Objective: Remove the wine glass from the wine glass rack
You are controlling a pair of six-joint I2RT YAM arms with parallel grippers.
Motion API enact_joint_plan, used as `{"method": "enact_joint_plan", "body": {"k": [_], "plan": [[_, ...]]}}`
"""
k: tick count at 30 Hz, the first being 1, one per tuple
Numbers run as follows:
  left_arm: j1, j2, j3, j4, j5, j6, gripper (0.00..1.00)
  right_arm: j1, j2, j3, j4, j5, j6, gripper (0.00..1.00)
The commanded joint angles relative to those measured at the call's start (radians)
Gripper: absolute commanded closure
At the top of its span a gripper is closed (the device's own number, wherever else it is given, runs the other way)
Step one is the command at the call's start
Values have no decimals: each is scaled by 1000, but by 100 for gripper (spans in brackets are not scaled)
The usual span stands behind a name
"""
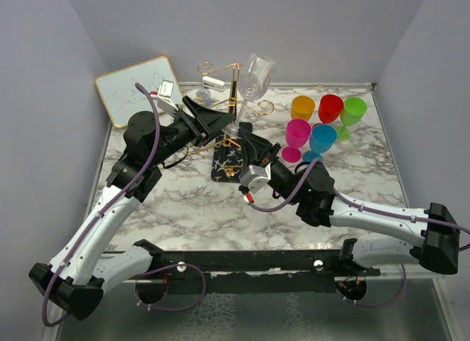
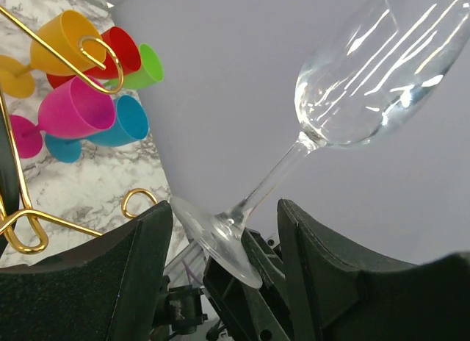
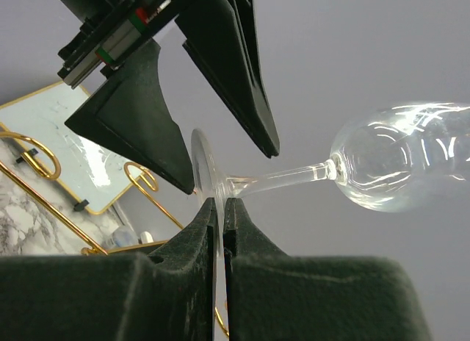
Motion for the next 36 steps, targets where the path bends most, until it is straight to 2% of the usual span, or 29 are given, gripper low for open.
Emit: {"method": "enact_joint_plan", "body": {"k": [1,4,5,8,11,14,15,19,21,24,26,28,33,36], "plan": [[-2,-20,-8,45,39,-39,39,25,23,32,71,13,-58,99],[-2,-30,-12,47,42,-48,40,31,41,31,106,29,-94,99],[-2,-35,-12,47,44,-47,43,36,49,27,120,32,-105,99],[-2,-43,-20,52,49,-56,65,40,67,28,143,48,-129,99],[-2,-46,-31,67,69,-67,79,45,80,21,163,60,-150,99],[-2,-48,-49,91,86,-77,97,48,77,15,165,64,-151,99],[-2,-49,-53,98,89,-78,100,49,74,13,165,66,-150,99],[-2,-56,-72,118,91,-81,100,51,45,-4,165,90,-124,98],[-2,-68,-89,133,81,-81,100,53,18,-13,157,116,-88,87],[-2,-88,-113,147,60,-75,100,55,-46,-20,75,149,-15,76],[-2,-95,-124,147,47,-59,100,54,-89,-26,18,168,28,63],[-2,-106,-105,113,23,-13,100,54,-126,-25,-40,193,60,57],[-1,-140,-30,-10,-90,116,100,54,-215,-16,-177,272,179,55],[-1,-152,26,-85,-157,186,100,54,-263,8,-319,310,272,55]]}}
